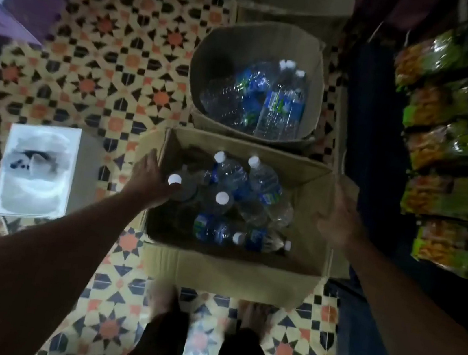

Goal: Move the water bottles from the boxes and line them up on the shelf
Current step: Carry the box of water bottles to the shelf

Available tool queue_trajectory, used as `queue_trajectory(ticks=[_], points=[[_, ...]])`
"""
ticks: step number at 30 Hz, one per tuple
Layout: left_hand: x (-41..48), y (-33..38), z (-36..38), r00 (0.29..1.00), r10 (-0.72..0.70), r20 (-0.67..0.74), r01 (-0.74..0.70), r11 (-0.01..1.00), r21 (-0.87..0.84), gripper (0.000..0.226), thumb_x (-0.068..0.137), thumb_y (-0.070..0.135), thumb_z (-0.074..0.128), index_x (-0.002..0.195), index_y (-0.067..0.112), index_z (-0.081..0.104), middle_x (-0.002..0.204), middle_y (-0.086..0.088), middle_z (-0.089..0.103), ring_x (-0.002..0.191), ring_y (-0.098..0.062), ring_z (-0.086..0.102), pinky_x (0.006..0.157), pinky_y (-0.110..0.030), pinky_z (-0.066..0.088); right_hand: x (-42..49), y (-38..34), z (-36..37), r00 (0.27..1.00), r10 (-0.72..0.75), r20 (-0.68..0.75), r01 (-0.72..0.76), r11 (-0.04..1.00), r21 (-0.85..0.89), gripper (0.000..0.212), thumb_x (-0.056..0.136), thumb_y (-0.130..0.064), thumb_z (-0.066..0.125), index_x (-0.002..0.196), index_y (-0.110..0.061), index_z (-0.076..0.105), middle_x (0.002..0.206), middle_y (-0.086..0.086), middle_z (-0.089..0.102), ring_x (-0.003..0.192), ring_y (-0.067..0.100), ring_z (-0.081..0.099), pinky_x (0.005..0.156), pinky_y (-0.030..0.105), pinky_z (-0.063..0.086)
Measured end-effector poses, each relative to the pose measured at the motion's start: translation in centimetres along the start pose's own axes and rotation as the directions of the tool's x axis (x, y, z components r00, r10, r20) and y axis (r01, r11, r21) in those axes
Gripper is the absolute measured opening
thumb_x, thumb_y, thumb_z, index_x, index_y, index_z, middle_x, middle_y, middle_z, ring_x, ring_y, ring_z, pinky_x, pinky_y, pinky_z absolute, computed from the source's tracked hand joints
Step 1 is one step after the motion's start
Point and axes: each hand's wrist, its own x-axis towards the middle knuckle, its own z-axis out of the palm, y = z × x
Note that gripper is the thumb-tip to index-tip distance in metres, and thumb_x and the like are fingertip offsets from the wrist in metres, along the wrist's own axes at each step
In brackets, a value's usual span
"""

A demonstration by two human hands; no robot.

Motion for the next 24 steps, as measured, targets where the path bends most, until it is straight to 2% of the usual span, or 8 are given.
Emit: queue_trajectory(ticks=[3,6,8,11,13,15,19,24], points=[[1.7,-2.3,1.9,0.986,-0.160,-0.050,0.153,0.980,-0.128,0.118,0.078,0.039,0.080,0.155,0.007,-0.003,0.161,-0.019,0.010,0.148,-0.038,0.011,0.119,-0.051,0.018,1.4,2.4,3.2,0.967,0.186,-0.174,-0.162,0.976,0.145,0.106,0.082,-0.040,0.075,0.157,-0.031,0.000,0.159,0.012,0.026,0.142,0.038,0.033,0.113,0.052,0.035],[3.0,-4.4,4.0,0.967,-0.254,0.020,0.252,0.942,-0.223,0.130,0.071,0.038,0.085,0.155,0.012,-0.010,0.161,-0.019,0.013,0.147,-0.040,0.016,0.118,-0.053,0.021,2.1,4.2,6.5,0.924,0.321,-0.207,-0.242,0.911,0.334,0.115,0.076,-0.042,0.081,0.157,-0.020,0.002,0.160,0.013,0.024,0.144,0.036,0.031,0.116,0.051,0.030],[3.3,-5.4,5.0,0.959,-0.278,0.050,0.281,0.916,-0.288,0.133,0.067,0.035,0.088,0.155,0.016,-0.010,0.158,-0.021,0.023,0.143,-0.042,0.026,0.115,-0.055,0.028,2.4,4.8,7.9,0.885,0.397,-0.243,-0.274,0.866,0.418,0.118,0.076,-0.038,0.081,0.157,-0.024,-0.004,0.160,0.013,0.027,0.142,0.037,0.035,0.114,0.051,0.032],[3.4,-6.4,6.3,0.956,-0.287,0.055,0.289,0.905,-0.311,0.111,0.071,0.027,0.086,0.153,0.013,0.013,0.143,-0.020,0.046,0.128,-0.042,0.047,0.104,-0.050,0.043,2.8,5.3,9.1,0.815,0.511,-0.274,-0.366,0.820,0.440,0.104,0.082,-0.034,0.074,0.158,-0.025,0.003,0.152,0.017,0.040,0.133,0.042,0.046,0.106,0.050,0.040],[3.3,-6.4,6.8,0.961,-0.274,0.044,0.276,0.931,-0.238,0.080,0.079,0.029,0.079,0.143,0.008,0.037,0.132,-0.020,0.056,0.118,-0.040,0.055,0.093,-0.045,0.047,3.1,5.7,9.2,0.801,0.518,-0.300,-0.406,0.838,0.364,0.081,0.084,-0.035,0.071,0.152,-0.013,0.032,0.144,0.019,0.051,0.127,0.040,0.051,0.098,0.044,0.044],[3.1,-6.0,7.1,0.958,-0.285,0.026,0.286,0.944,-0.164,0.058,0.087,0.034,0.071,0.130,0.000,0.051,0.120,-0.022,0.061,0.109,-0.038,0.060,0.084,-0.041,0.050,3.4,6.5,9.4,0.829,0.483,-0.282,-0.404,0.865,0.296,0.064,0.084,-0.037,0.069,0.138,-0.008,0.052,0.133,0.020,0.059,0.119,0.040,0.057,0.093,0.043,0.048],[3.0,-6.2,7.2,0.965,-0.259,-0.043,0.258,0.965,-0.040,0.049,0.094,0.037,0.061,0.107,-0.010,0.061,0.098,-0.023,0.065,0.090,-0.037,0.064,0.077,-0.043,0.054,3.2,8.1,9.9,0.864,0.458,-0.210,-0.400,0.877,0.267,0.063,0.082,-0.034,0.069,0.138,-0.012,0.051,0.128,0.021,0.061,0.115,0.041,0.059,0.094,0.048,0.052],[2.4,-6.2,6.9,0.981,-0.173,-0.089,0.182,0.979,0.097,0.041,0.097,0.031,0.057,0.090,-0.010,0.064,0.084,-0.024,0.066,0.075,-0.035,0.064,0.066,-0.041,0.054,2.6,8.5,10.4,0.886,0.390,-0.251,-0.370,0.921,0.122,0.055,0.089,-0.031,0.066,0.132,0.002,0.054,0.124,0.028,0.059,0.112,0.043,0.059,0.090,0.048,0.053]])
